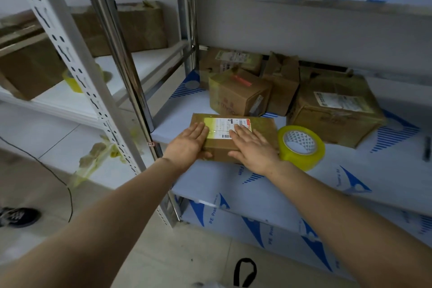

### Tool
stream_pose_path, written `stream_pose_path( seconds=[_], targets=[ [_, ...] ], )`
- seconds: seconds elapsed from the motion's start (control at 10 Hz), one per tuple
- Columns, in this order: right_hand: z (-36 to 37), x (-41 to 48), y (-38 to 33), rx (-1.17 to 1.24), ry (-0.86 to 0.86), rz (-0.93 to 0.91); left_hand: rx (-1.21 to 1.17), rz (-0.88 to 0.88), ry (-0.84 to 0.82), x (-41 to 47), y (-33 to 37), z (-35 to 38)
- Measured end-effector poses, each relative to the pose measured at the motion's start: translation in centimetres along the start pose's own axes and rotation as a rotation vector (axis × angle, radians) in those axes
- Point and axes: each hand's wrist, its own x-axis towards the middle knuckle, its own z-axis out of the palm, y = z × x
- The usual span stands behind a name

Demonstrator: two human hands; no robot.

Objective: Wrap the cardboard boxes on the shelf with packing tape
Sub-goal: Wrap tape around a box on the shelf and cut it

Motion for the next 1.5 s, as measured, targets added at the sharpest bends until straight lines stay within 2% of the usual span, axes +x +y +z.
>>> stream_pose_path(
  seconds=[0.1,0.3,0.5,0.8,0.9,1.1,1.5],
  targets=[
    [0.1,0.0,0.1,-0.005,0.002,-0.002,0.091,-0.006,-0.008,0.2,0.2,0.4],
    [0.1,0.0,0.0,-0.012,0.011,0.007,0.17,0.121,0.09,-0.3,0.3,1.2],
    [0.1,0.0,-0.1,-0.003,0.006,0.015,0.028,0.097,0.128,-1.2,-0.1,0.8],
    [0.2,0.2,-0.1,-0.003,0.001,0.031,0.101,0.13,0.176,-1.4,-0.5,1.5],
    [0.2,0.5,-0.1,-0.013,0.002,0.04,0.037,0.124,0.269,-1.1,-0.2,1.6],
    [0.0,1.2,-0.3,-0.016,0.007,0.08,0.068,0.036,0.197,0.8,-0.2,1.3],
    [0.1,1.0,-0.7,-0.018,-0.002,0.105,-0.046,0.061,0.195,0.4,-0.4,0.3]
  ],
)
